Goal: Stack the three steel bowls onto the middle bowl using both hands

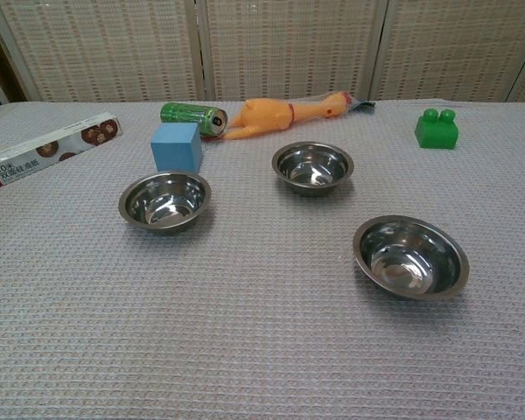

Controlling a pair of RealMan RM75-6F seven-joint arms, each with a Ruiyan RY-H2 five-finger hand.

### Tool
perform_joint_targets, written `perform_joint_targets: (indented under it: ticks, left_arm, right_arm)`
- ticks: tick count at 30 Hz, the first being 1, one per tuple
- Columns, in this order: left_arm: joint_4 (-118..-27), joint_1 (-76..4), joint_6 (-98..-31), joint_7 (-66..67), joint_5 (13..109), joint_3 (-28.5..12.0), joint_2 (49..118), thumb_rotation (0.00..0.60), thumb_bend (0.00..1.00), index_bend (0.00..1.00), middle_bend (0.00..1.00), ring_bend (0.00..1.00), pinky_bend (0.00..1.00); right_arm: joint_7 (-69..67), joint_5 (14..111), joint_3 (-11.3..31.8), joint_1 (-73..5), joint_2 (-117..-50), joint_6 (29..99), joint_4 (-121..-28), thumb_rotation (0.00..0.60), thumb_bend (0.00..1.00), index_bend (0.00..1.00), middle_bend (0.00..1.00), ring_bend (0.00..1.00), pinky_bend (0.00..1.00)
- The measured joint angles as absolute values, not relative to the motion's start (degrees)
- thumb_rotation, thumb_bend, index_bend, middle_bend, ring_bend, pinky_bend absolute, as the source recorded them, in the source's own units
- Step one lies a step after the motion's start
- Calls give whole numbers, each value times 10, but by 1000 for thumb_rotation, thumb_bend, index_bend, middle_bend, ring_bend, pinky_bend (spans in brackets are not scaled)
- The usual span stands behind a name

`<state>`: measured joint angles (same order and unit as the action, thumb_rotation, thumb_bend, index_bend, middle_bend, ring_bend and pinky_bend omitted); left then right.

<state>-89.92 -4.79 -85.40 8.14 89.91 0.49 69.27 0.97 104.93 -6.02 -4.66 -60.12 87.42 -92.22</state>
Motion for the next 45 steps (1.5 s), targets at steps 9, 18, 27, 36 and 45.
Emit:
perform_joint_targets:
  ticks: [9,18,27,36,45]
  left_arm:
    - [-901,-49,-851,69,897,4,688,600,413,0,0,0,103]
    - [-893,-64,-820,60,874,-4,686,600,413,0,0,0,103]
    - [-894,-66,-815,50,868,-5,682,600,415,0,0,0,103]
    - [-890,-66,-816,32,866,-6,676,600,414,0,0,0,103]
    - [-888,-67,-815,18,861,-9,672,600,414,0,0,0,104]
  right_arm:
    - [10,1079,-61,-58,-625,873,-901,600,82,0,0,0,0]
    - [73,1118,-60,-106,-706,796,-869,600,130,289,0,0,0]
    - [119,1081,-29,-144,-828,730,-792,600,181,391,0,0,0]
    - [141,1038,-6,-174,-902,698,-727,600,268,431,0,0,0]
    - [125,1019,1,-201,-964,689,-663,600,408,661,17,0,0]
